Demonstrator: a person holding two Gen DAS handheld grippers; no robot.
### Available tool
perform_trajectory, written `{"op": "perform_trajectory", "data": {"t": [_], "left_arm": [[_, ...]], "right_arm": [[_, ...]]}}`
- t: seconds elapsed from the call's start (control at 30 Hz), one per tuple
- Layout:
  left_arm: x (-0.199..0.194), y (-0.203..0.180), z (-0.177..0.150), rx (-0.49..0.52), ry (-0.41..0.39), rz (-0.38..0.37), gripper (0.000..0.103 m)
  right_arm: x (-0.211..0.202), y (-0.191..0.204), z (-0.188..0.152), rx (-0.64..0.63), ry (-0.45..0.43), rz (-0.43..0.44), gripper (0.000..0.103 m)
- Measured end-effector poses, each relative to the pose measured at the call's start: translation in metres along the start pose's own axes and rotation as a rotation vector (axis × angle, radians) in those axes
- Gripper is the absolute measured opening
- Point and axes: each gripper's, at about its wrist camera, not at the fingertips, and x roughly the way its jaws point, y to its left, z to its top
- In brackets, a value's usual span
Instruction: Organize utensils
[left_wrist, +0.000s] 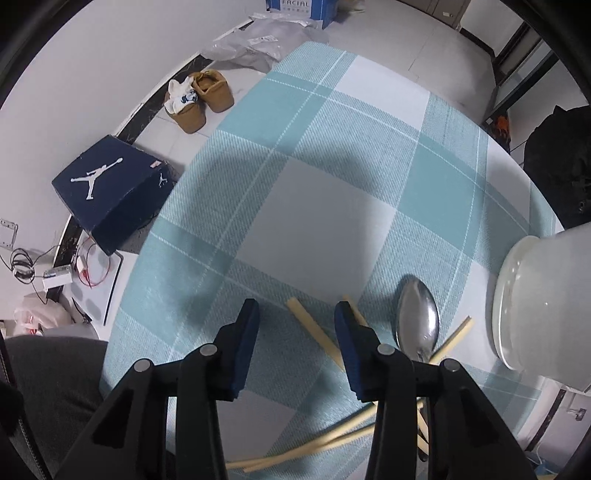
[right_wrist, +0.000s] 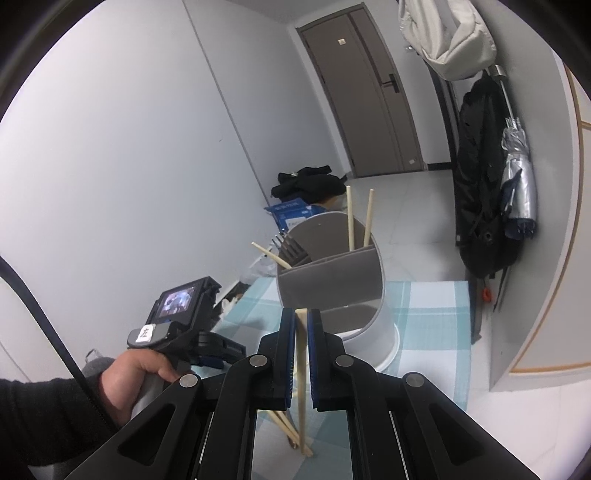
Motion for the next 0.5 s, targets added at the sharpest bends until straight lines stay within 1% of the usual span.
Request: {"op": "perform_trajectory", "data": {"t": [0.1,0.17,0.2,0.27,0.3,0.33,0.4,0.5], "left_arm": [[0.0,-0.002,-0.001,-0.01,0.003,0.009,0.037],[0.0,-0.002,-0.001,-0.038,0.007,0.003,0.037],[0.0,-0.003,-0.001,-0.042,0.006,0.007,0.034],[-0.001,-0.006,-0.002,-0.041,-0.002,0.012,0.023],[-0.002,-0.009,-0.002,-0.042,-0.003,0.01,0.015],[-0.002,-0.01,-0.003,-0.046,-0.003,0.006,0.01],[-0.001,-0.012,-0.002,-0.07,-0.008,-0.01,0.004],[-0.002,-0.013,0.0,-0.078,-0.033,-0.009,0.004]], "right_arm": [[-0.002,-0.002,0.001,0.014,-0.006,0.0,0.006],[-0.003,-0.003,0.002,0.022,-0.008,0.001,0.006],[-0.004,-0.002,0.002,0.023,-0.009,0.002,0.006],[-0.005,-0.001,0.002,0.022,-0.012,0.002,0.006],[-0.006,0.0,0.002,0.021,-0.014,0.002,0.006],[-0.007,0.0,0.002,0.018,-0.017,0.003,0.006],[-0.008,0.0,0.002,0.014,-0.021,0.0,0.006],[-0.01,-0.002,0.002,0.021,-0.024,-0.004,0.006]]}}
